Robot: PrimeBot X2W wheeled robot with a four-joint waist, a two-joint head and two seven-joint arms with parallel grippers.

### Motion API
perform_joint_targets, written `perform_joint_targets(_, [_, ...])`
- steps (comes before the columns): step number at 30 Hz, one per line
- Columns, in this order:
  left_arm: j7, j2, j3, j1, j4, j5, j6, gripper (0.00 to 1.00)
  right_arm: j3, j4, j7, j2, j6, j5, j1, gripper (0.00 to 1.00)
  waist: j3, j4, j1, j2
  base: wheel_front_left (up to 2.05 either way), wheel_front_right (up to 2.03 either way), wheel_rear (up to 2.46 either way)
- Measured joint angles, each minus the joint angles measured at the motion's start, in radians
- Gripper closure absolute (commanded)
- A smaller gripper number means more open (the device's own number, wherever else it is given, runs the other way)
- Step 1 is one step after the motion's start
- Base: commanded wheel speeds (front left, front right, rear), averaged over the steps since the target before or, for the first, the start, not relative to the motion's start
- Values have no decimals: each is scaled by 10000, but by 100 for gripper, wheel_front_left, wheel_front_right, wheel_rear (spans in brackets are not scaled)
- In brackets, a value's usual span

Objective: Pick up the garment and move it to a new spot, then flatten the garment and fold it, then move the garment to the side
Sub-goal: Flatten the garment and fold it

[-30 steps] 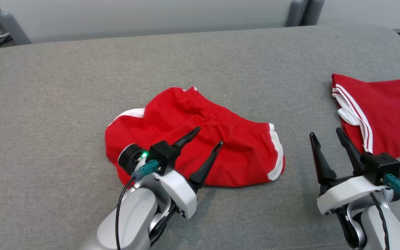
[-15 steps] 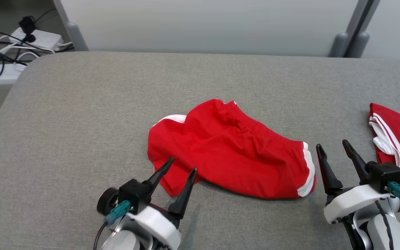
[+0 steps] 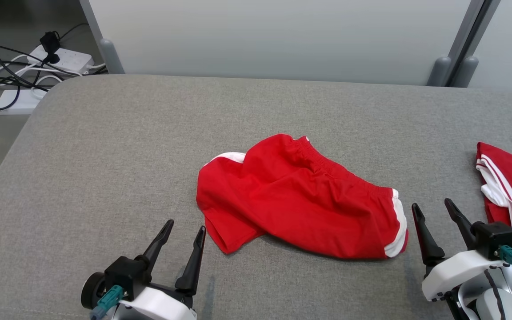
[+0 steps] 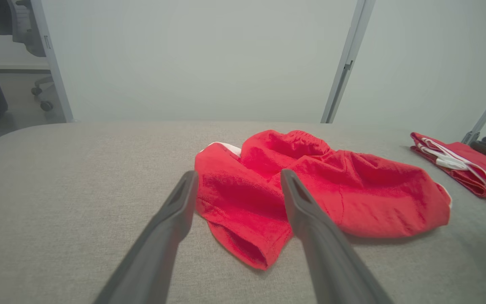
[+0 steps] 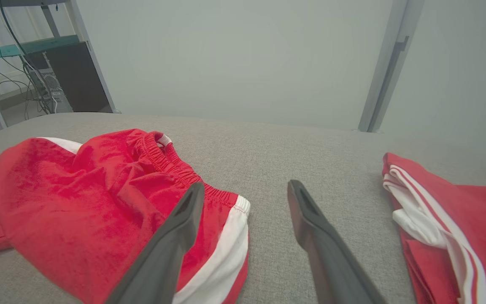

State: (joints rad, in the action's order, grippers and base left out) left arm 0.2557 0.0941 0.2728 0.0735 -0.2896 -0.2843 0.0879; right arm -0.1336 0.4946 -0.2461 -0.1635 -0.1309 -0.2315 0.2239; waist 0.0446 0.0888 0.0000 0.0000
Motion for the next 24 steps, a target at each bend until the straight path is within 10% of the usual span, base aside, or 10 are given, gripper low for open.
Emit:
perform_joint_targets(12, [0,-272,-397,-85,374,499,211,0,-460,744,506,-640,0,31,1102,0,456,154,0,0,0,0,0])
perform_joint_targets(24, [0,-439,21,344,564,556,355,0,-3507,2299,2276,-2151,0,-1394,2953,0,1264,959,0,0,0,0,0])
